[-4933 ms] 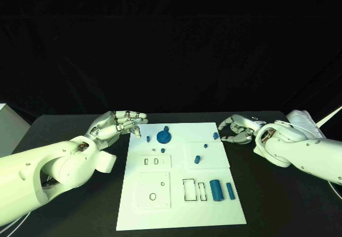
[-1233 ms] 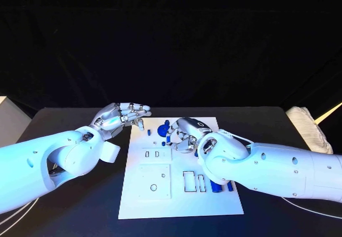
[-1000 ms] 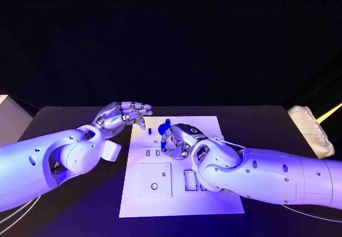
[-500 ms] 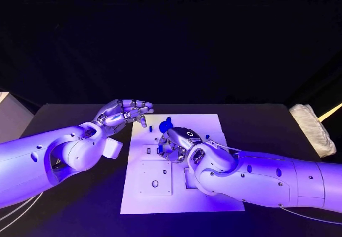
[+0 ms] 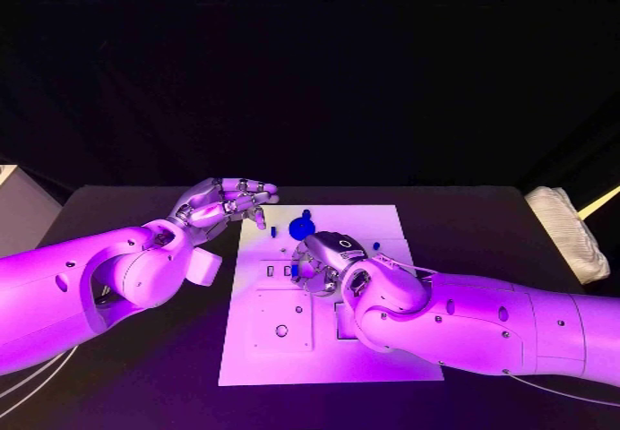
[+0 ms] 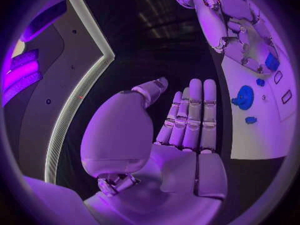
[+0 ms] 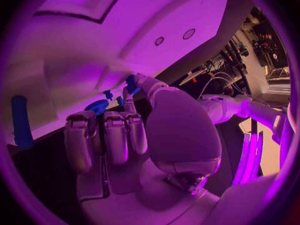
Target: Assemble the parts on the task board
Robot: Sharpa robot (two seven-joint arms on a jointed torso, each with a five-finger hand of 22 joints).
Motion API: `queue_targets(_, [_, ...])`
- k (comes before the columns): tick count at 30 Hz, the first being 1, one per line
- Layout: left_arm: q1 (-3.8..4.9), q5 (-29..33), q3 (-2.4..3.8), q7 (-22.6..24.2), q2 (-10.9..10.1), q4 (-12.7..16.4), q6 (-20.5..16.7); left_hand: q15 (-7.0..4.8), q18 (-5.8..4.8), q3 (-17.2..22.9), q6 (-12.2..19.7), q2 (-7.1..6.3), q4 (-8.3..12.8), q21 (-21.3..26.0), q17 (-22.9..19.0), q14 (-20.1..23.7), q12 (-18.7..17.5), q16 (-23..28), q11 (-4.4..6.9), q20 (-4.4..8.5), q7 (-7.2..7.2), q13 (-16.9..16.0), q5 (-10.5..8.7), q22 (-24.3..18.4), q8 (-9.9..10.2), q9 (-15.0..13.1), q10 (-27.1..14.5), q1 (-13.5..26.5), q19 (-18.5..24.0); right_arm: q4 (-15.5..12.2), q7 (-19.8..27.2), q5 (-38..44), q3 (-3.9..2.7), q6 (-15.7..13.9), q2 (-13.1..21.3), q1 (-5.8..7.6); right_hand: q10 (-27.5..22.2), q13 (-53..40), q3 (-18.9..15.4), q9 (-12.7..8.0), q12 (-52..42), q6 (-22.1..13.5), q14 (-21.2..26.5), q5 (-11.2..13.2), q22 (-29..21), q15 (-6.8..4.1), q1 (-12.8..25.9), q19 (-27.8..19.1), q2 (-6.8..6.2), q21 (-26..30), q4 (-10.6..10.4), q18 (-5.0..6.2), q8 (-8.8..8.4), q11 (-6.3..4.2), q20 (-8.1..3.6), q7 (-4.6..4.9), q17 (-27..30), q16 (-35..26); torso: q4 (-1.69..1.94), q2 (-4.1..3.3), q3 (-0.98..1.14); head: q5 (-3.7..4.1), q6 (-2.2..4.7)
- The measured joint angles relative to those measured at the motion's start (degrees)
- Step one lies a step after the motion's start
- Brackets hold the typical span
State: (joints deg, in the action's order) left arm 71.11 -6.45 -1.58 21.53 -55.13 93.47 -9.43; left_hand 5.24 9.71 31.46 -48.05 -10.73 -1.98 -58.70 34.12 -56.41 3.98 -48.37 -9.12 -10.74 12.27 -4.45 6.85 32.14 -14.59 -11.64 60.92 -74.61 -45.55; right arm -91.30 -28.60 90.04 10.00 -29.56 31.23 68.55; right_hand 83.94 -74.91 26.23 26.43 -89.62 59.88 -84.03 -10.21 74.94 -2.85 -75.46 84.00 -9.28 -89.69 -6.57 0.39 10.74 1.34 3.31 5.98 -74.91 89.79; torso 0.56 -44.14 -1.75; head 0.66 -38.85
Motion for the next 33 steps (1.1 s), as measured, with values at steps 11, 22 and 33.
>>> queue_targets(11, [0.0,0.0,0.0,-0.17,-0.01,-0.04,0.23,0.0,0.0,-0.16,0.0,0.0,-0.17,0.0,0.0,0.0,0.0,0.0,0.0,0.0,0.0,-0.05,0.0,-0.01,0.0,0.01,0.0,0.0,0.0,-0.05,-0.49,1.71,0.01,0.22,-0.07,-0.08,0.0,0.0,0.0,0.01,0.0,-0.1,0.0,0.01,-0.01,0.0,0.55,0.0,-0.08,0.0,0.0,0.0,0.0,0.0,0.0,-0.07,0.01,0.0,-0.01,0.01,0.07,0.03,0.03])
queue_targets(22, [0.0,-0.01,-0.01,-0.38,-0.01,-0.05,0.48,0.0,0.0,-0.16,0.0,0.1,-0.16,0.0,0.0,0.0,0.0,0.01,0.0,0.0,0.0,-0.04,0.0,-0.01,0.0,0.02,0.0,0.1,0.0,0.5,-0.62,2.42,0.01,0.21,-0.27,-0.11,0.0,-0.04,-0.23,0.02,0.0,-0.16,0.2,0.03,-0.02,0.2,0.67,0.0,-0.1,0.0,-0.1,0.0,-0.03,0.0,0.0,-0.02,0.01,0.0,-0.03,0.0,0.04,-0.04,0.03])
queue_targets(33, [0.0,-0.01,-0.01,-0.57,-0.01,-0.11,0.67,0.0,0.0,-0.16,0.0,0.23,-0.16,0.0,0.0,0.0,0.0,0.01,0.0,0.0,0.0,-0.04,0.0,0.04,0.0,-0.03,0.0,0.23,0.0,1.73,-0.65,3.15,-0.05,0.29,-0.76,-0.06,0.0,-0.04,-0.38,1.99,0.0,-0.27,0.0,0.04,-0.03,0.4,1.27,0.0,-0.7,0.0,-0.25,0.0,0.15,0.0,0.0,0.02,0.01,0.0,0.0,-0.01,0.0,0.03,0.09])
